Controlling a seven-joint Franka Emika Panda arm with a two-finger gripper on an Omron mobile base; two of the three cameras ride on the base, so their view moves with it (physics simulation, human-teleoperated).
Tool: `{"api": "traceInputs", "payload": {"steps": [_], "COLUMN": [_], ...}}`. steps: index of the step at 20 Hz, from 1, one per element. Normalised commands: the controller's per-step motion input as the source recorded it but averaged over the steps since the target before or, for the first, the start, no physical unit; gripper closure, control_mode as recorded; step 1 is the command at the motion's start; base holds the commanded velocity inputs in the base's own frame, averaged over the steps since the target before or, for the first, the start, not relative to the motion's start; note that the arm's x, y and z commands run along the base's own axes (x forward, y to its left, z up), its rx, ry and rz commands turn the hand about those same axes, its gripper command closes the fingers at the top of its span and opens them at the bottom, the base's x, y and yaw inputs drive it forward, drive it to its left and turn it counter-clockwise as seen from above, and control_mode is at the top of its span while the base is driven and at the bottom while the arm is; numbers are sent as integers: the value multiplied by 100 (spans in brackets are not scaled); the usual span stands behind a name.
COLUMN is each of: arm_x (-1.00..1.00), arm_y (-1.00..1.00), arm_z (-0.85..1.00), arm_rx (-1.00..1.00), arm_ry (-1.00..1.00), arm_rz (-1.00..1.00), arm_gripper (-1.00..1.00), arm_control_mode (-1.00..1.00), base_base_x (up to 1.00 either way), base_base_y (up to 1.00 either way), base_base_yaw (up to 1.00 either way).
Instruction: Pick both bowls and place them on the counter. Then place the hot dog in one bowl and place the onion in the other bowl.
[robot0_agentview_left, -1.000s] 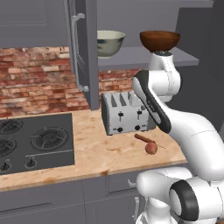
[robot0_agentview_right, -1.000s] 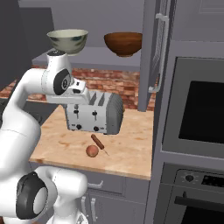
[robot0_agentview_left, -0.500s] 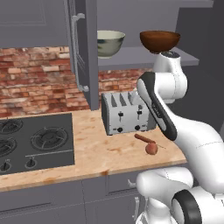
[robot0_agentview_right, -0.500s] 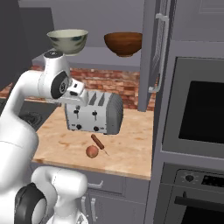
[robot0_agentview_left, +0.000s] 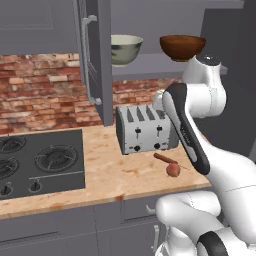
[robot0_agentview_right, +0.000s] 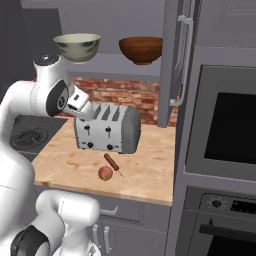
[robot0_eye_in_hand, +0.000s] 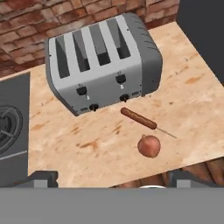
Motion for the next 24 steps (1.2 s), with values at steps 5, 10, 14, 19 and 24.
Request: {"api": "traceInputs", "payload": {"steps": [5, 10, 14, 19, 24], "arm_x": [-17, -20, -15, -2, 1], "arm_y": [0, 0, 3, 0, -1], "arm_z": [57, 46, 29, 36, 36], "arm_rx": [8, 20, 25, 21, 14], "arm_ry": [-2, -1, -17, -14, -10], "arm_rz": [-24, -26, -24, -15, -9], "arm_gripper": [-100, -100, -100, -100, -100], "arm_control_mode": [-100, -100, -100, -100, -100], "base_base_x": [0, 0, 0, 0, 0], "base_base_y": [0, 0, 0, 0, 0], "base_base_yaw": [0, 0, 0, 0, 0]}}
